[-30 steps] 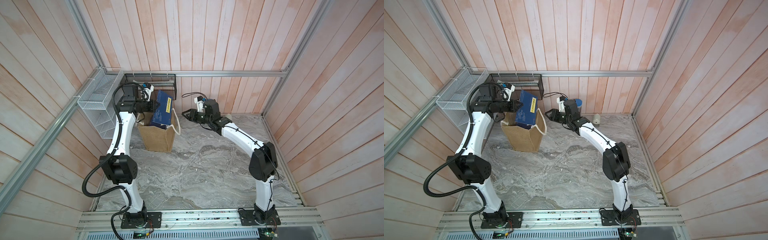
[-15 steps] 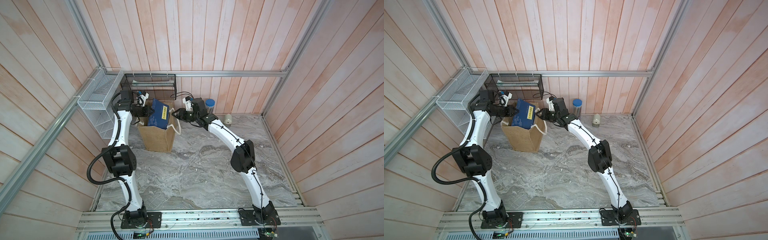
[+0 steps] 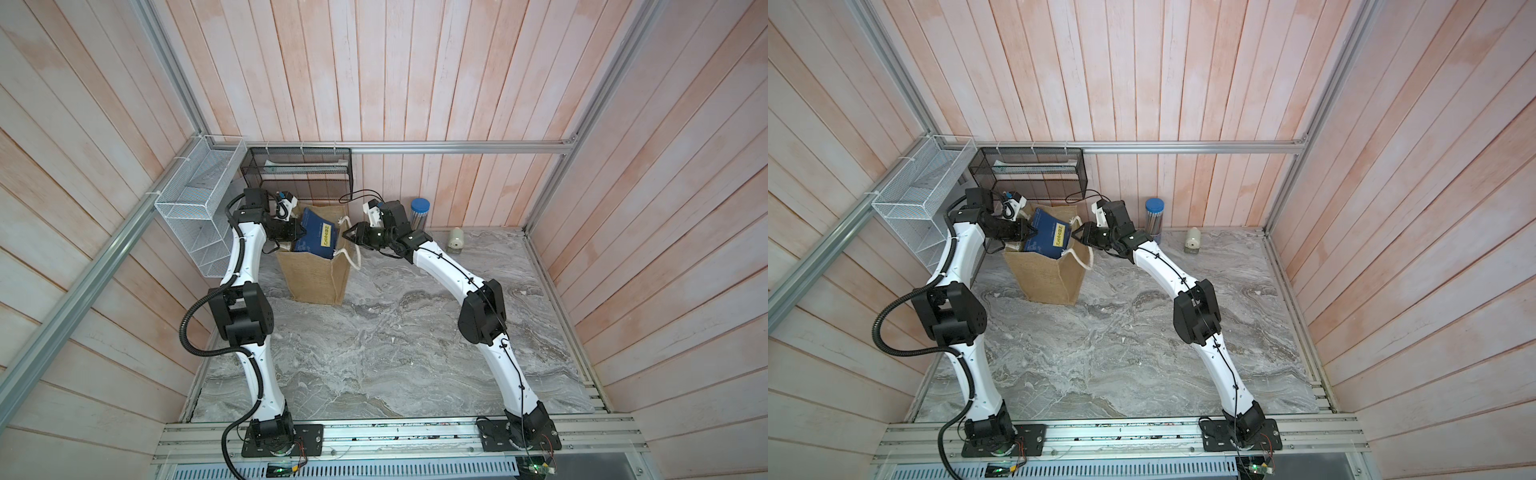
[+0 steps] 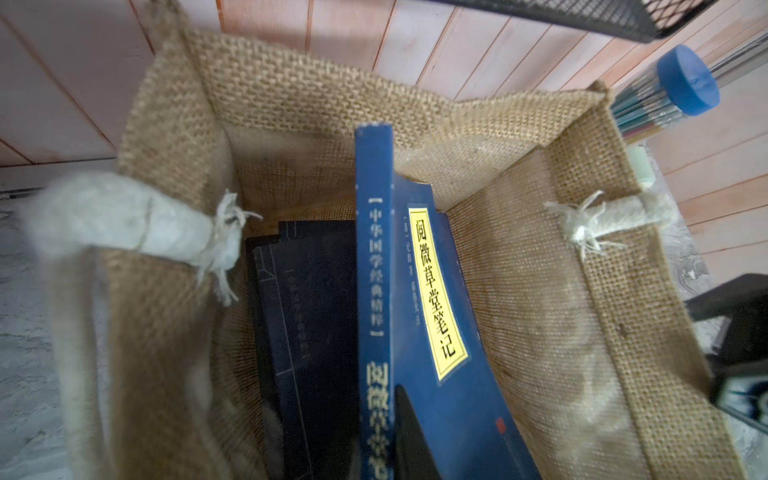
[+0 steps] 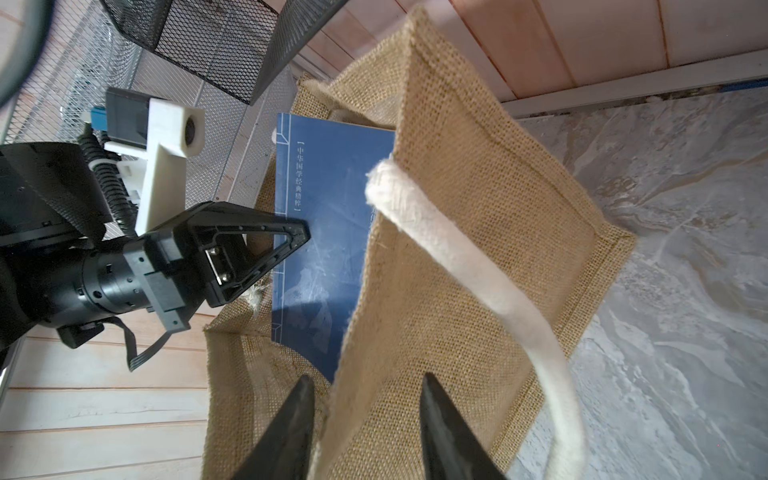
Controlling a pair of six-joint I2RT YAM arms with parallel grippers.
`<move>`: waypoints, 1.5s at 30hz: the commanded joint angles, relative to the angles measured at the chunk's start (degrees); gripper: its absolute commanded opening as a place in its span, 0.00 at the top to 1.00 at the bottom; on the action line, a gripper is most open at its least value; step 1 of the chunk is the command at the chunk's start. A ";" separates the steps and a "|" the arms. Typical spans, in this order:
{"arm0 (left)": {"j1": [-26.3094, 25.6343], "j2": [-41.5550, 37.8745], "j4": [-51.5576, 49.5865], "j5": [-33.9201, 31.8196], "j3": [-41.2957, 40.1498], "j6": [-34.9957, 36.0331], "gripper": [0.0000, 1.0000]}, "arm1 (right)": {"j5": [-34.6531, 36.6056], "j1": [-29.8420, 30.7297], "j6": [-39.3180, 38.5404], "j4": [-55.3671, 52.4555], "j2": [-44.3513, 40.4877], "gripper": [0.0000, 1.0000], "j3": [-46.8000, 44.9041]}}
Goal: Put the books into the canvas bag
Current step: Place the book in the canvas bag, then reset both arms
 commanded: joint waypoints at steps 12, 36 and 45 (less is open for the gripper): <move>-0.08 -9.42 9.04 -4.07 -7.61 0.44 0.63 | 2.38 0.72 -2.30 -1.08 -1.64 0.58 1.81; -0.11 -50.09 33.34 -8.09 -46.58 -3.93 0.32 | 17.74 0.76 -14.71 1.52 -32.64 0.53 -32.48; 0.01 -69.14 38.98 -14.10 -69.58 -8.78 0.10 | 23.81 -1.91 -18.44 15.36 -54.00 0.47 -63.92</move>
